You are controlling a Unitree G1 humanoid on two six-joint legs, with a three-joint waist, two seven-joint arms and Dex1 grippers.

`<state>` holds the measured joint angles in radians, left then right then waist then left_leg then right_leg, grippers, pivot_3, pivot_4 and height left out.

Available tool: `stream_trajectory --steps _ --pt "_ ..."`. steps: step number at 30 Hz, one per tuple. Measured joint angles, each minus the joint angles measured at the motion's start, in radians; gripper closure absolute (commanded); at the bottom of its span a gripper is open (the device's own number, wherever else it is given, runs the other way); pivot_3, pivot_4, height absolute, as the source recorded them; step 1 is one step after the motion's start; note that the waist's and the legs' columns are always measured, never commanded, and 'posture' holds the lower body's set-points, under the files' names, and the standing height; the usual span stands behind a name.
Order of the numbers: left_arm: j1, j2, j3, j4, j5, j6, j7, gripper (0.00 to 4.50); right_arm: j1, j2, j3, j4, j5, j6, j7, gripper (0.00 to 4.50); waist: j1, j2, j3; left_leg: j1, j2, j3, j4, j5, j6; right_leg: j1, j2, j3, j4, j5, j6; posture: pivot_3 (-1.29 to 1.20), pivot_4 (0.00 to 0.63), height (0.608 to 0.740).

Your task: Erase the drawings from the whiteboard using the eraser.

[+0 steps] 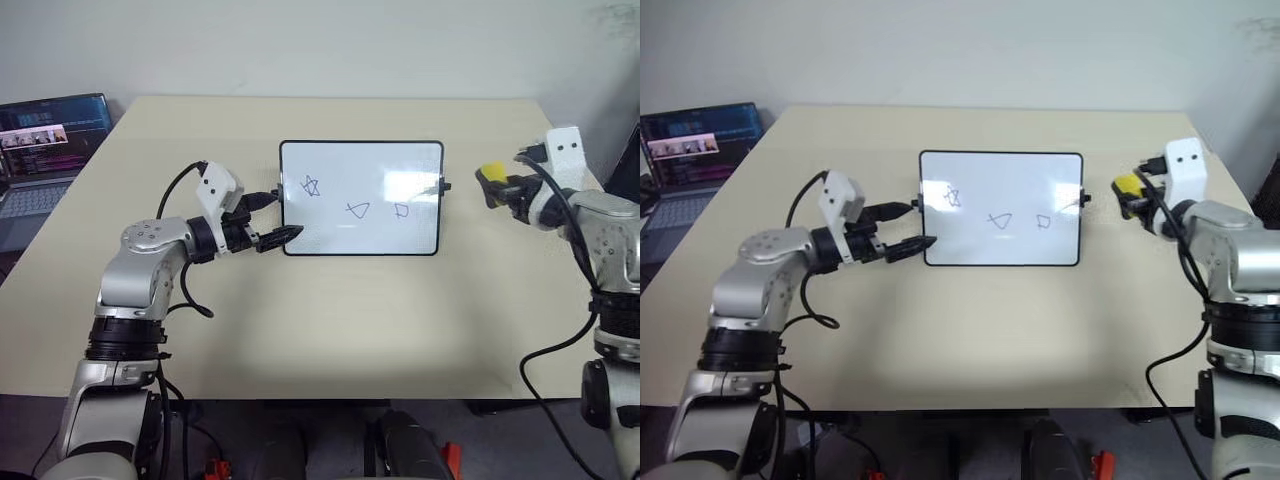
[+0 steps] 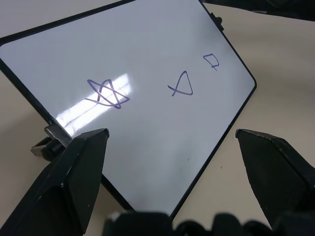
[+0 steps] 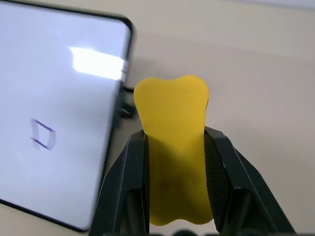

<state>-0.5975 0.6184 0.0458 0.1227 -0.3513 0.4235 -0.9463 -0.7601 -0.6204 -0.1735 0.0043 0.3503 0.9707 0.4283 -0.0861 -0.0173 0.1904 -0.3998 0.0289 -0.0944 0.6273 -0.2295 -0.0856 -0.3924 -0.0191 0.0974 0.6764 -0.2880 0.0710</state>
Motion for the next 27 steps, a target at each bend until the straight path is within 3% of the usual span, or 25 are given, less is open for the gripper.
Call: stream_trajectory --steps 13,19,27 --pt "0.027 0.091 0.050 -0.046 -0.006 -0.003 0.012 0.00 -0.136 0.183 0.106 -0.003 0.005 -0.174 0.058 3.37 0.000 0.001 0.000 -0.001 0.000 0.000 0.000 0.000 0.000 -0.003 0.000 0.000 0.002 0.000 0.000 0.00 0.150 0.740" --pt "0.030 0.114 0.047 -0.050 -0.005 0.004 -0.010 0.00 -0.215 0.302 0.220 0.046 -0.022 -0.264 0.093 3.37 -0.001 0.001 0.001 -0.001 0.000 -0.001 -0.001 0.000 0.000 -0.003 0.000 -0.001 0.002 0.000 -0.001 0.00 0.150 0.740" --pt "0.062 0.115 0.036 -0.067 0.001 0.004 -0.007 0.00 -0.242 0.380 0.343 0.162 -0.105 -0.307 0.103 3.37 0.001 0.001 0.001 -0.001 0.000 -0.001 0.000 0.000 0.000 -0.004 0.000 -0.001 0.003 0.000 -0.001 0.00 0.150 0.740"
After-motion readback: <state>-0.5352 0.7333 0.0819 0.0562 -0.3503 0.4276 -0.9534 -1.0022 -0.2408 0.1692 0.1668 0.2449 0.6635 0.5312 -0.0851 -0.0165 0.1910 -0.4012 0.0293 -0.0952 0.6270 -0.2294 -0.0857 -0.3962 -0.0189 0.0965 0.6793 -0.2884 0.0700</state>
